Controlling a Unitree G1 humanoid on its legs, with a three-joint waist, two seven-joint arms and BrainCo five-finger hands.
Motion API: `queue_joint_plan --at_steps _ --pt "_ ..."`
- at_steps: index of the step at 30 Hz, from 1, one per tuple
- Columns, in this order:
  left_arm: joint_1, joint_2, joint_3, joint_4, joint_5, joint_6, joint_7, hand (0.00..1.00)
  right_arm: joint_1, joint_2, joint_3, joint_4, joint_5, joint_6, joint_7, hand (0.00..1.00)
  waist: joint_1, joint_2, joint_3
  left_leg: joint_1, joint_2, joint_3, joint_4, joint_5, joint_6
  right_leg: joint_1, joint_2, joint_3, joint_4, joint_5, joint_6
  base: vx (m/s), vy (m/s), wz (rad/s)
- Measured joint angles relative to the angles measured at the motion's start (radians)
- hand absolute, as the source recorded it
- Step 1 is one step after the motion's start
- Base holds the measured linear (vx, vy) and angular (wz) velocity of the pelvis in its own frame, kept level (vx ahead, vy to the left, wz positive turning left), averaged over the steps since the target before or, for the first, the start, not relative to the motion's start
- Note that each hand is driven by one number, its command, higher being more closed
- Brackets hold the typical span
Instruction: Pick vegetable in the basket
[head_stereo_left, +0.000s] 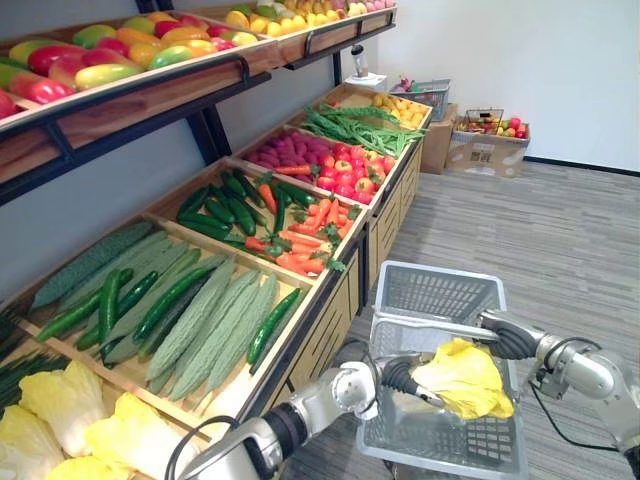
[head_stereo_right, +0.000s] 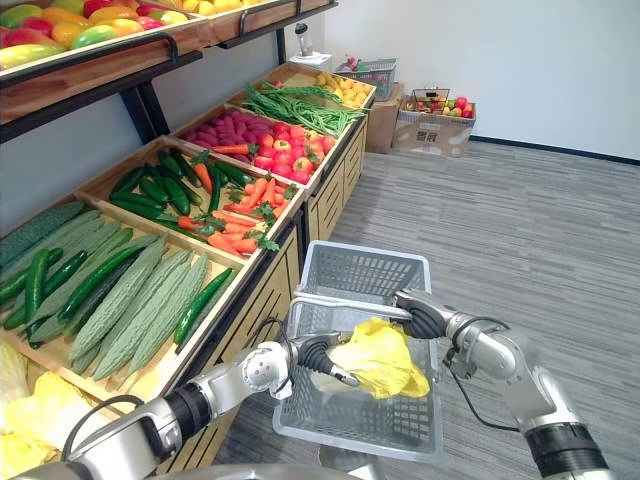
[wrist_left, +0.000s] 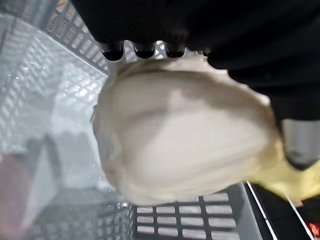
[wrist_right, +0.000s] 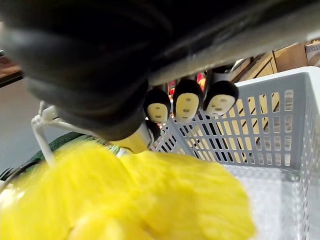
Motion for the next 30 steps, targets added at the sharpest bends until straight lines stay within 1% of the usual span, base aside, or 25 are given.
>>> queue_joint_plan --at_steps 2,4,7,12,15,16,17,19,21,22,23,24,25,26,27,29,30 --pt "0.0 -0.018 0.023 0.022 0.025 0.001 0.02 0.0 0.0 0.0 0.0 0.003 0.0 0.0 0.002 1.0 -0.001 0.001 0.01 0.0 -0.006 -0.001 -0.007 0.002 0.002 -0.001 -0.003 0.003 0.0 0.001 0.002 -0.01 0.033 -0.01" --pt "0.0 -0.021 0.03 0.027 0.043 0.002 0.037 0.0 -0.001 0.0 0.0 0.003 0.001 0.0 0.007 1.0 -0.001 0.0 0.022 0.0 -0.011 -0.002 -0.01 0.003 0.004 -0.001 -0.006 0.005 -0.001 0.003 0.004 0.0 0.018 0.0" --pt "0.003 -0.022 0.045 0.038 0.048 0.002 0.04 0.0 -0.001 0.007 0.002 0.011 0.001 0.003 0.023 1.0 -0.001 0.0 0.035 -0.001 -0.024 -0.006 -0.022 0.008 0.008 -0.002 -0.015 0.007 -0.004 0.006 0.009 -0.02 0.033 0.02" --pt "0.005 -0.024 0.063 0.047 0.077 0.0 0.058 0.0 -0.002 0.022 0.002 0.03 0.001 0.01 0.021 1.0 0.001 -0.004 0.039 -0.004 -0.033 -0.026 -0.028 0.009 0.01 0.005 -0.028 0.001 -0.012 0.01 0.013 -0.01 0.043 0.08" --pt "0.005 -0.024 0.07 0.047 0.078 -0.003 0.071 0.0 -0.002 0.03 0.002 0.041 0.001 0.025 0.018 1.0 0.0 -0.004 0.04 -0.004 -0.034 -0.034 -0.031 0.011 0.013 0.014 -0.035 -0.01 -0.022 0.012 0.016 0.0 0.04 0.1" --pt "0.005 -0.024 0.078 0.044 0.076 -0.007 0.074 0.0 -0.002 0.03 0.002 0.042 -0.001 0.042 0.017 1.0 0.0 -0.006 0.041 -0.008 -0.038 -0.043 -0.037 0.014 0.018 0.015 -0.04 -0.014 -0.023 0.012 0.016 0.0 0.041 0.16" --pt "0.005 -0.023 0.083 0.041 0.075 -0.01 0.074 0.0 -0.002 0.03 0.002 0.044 -0.002 0.049 0.016 1.0 0.0 -0.007 0.042 -0.011 -0.04 -0.05 -0.04 0.015 0.02 0.014 -0.043 -0.018 -0.024 0.012 0.016 0.0 0.031 0.21" --pt "0.025 -0.004 0.099 -0.015 0.044 -0.012 0.072 0.0 -0.002 0.032 -0.002 0.046 -0.006 0.086 0.006 1.0 0.002 -0.007 0.046 -0.02 -0.042 -0.06 -0.042 0.018 0.024 0.014 -0.052 -0.028 -0.029 0.012 0.017 0.01 0.029 0.19" --pt "0.069 0.028 0.101 -0.13 -0.019 -0.013 0.064 0.0 0.001 0.044 -0.009 0.068 -0.017 0.123 -0.008 1.0 0.003 -0.007 0.049 -0.027 -0.041 -0.081 -0.045 0.021 0.027 0.017 -0.06 -0.046 -0.03 0.012 0.017 0.02 0.024 0.25" --pt "0.094 0.049 0.104 -0.197 -0.062 -0.018 0.056 0.0 0.005 0.059 -0.013 0.092 -0.034 0.151 -0.014 1.0 0.009 -0.007 0.049 -0.03 -0.041 -0.092 -0.049 0.024 0.029 0.02 -0.065 -0.06 -0.03 0.012 0.017 0.02 0.02 0.31" --pt "0.108 0.058 0.106 -0.233 -0.084 -0.02 0.053 0.0 0.006 0.07 -0.017 0.104 -0.046 0.166 -0.022 1.0 0.01 -0.007 0.049 -0.033 -0.042 -0.101 -0.052 0.027 0.03 0.022 -0.069 -0.068 -0.032 0.012 0.017 0.03 0.019 0.39" --pt "0.142 0.069 0.121 -0.305 -0.124 -0.021 0.04 0.0 0.01 0.094 -0.037 0.135 -0.066 0.199 -0.037 1.0 0.016 -0.007 0.049 -0.034 -0.045 -0.117 -0.064 0.034 0.034 0.03 -0.077 -0.081 -0.038 0.012 0.017 0.03 0.019 0.34" --pt "0.16 0.069 0.133 -0.34 -0.14 -0.022 0.036 0.0 0.015 0.105 -0.048 0.15 -0.075 0.216 -0.047 1.0 0.025 -0.007 0.049 -0.035 -0.046 -0.124 -0.067 0.036 0.035 0.033 -0.08 -0.088 -0.039 0.012 0.017 0.03 0.019 0.41" --pt "0.193 0.069 0.159 -0.404 -0.176 -0.03 0.033 0.0 0.029 0.117 -0.064 0.183 -0.094 0.249 -0.065 1.0 0.045 -0.007 0.049 -0.036 -0.047 -0.14 -0.075 0.042 0.038 0.039 -0.087 -0.102 -0.042 0.012 0.017 0.02 0.016 0.37" --pt "0.215 0.071 0.184 -0.453 -0.203 -0.035 0.029 0.0 0.042 0.126 -0.086 0.213 -0.095 0.27 -0.078 1.0 0.059 -0.007 0.049 -0.039 -0.049 -0.158 -0.08 0.046 0.04 0.048 -0.094 -0.119 -0.047 0.012 0.017 0.02 0.009 0.55" --pt "0.282 0.081 0.281 -0.579 -0.241 -0.057 0.03 0.0 0.073 0.143 -0.116 0.28 -0.096 0.32 -0.103 1.0 0.075 -0.008 0.05 -0.053 -0.054 -0.213 -0.095 0.058 0.049 0.068 -0.117 -0.162 -0.063 0.012 0.016 0.02 0.004 0.66" --pt "0.297 0.085 0.31 -0.608 -0.254 -0.065 0.031 0.0 0.085 0.15 -0.125 0.293 -0.094 0.331 -0.113 1.0 0.081 -0.008 0.05 -0.06 -0.055 -0.224 -0.096 0.061 0.052 0.07 -0.124 -0.174 -0.066 0.012 0.016 0.01 -0.006 0.64"
